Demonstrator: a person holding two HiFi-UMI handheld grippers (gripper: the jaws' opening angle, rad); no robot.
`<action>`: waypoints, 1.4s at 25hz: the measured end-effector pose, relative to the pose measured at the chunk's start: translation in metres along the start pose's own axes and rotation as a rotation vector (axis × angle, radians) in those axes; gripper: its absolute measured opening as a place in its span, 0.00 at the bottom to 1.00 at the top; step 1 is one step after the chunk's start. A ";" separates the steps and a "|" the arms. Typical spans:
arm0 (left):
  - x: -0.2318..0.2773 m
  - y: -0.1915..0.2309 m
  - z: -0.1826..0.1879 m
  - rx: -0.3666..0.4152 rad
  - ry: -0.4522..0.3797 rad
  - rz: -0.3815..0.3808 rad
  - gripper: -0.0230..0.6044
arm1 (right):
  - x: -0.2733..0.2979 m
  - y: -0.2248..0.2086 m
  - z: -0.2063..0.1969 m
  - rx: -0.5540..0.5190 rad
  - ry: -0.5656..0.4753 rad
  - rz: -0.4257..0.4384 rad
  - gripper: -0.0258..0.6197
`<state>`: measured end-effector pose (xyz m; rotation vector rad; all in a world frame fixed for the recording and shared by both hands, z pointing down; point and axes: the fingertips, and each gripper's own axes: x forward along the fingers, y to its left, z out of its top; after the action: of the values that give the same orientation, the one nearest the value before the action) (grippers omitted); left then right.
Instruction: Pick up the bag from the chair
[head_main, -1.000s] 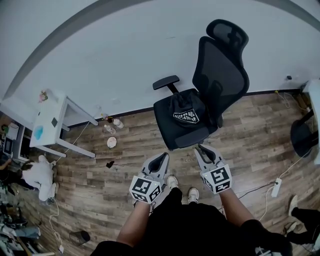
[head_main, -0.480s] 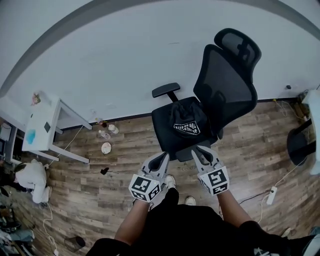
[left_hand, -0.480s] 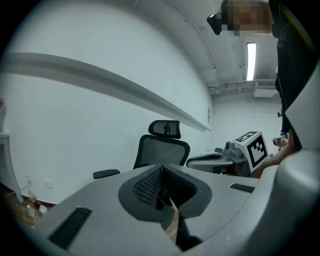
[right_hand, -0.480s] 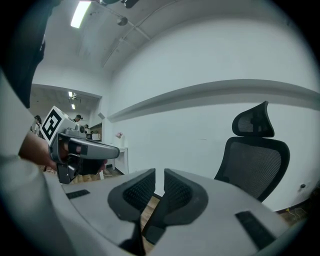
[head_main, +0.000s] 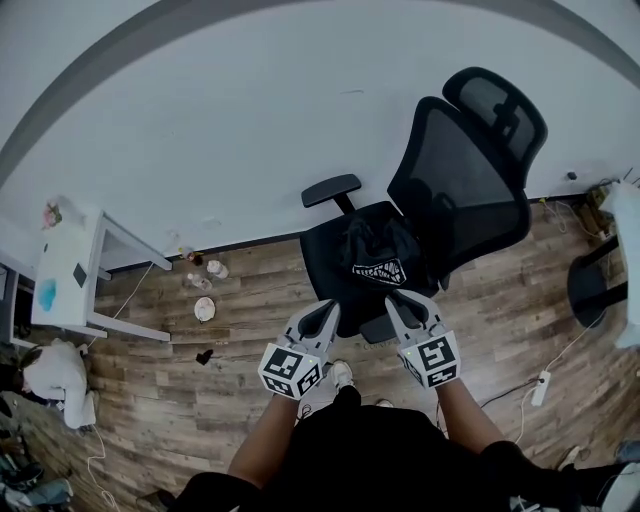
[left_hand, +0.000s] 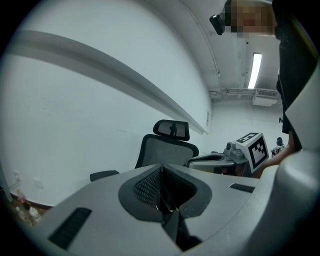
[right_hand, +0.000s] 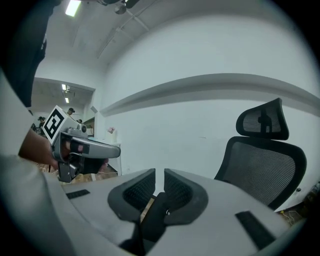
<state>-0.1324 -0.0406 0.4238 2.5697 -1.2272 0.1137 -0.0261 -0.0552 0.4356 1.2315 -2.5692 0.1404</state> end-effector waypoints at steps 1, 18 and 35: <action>0.002 0.006 0.000 -0.003 0.002 -0.007 0.08 | 0.006 -0.001 0.000 0.001 0.007 -0.007 0.11; 0.055 0.061 -0.016 -0.004 0.111 -0.088 0.32 | 0.055 -0.038 -0.011 0.044 0.073 -0.100 0.11; 0.192 0.115 -0.064 -0.092 0.313 -0.020 0.65 | 0.131 -0.159 -0.060 0.256 0.059 -0.086 0.39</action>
<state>-0.0963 -0.2343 0.5485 2.3724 -1.0635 0.4270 0.0319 -0.2406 0.5261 1.4005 -2.5005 0.4934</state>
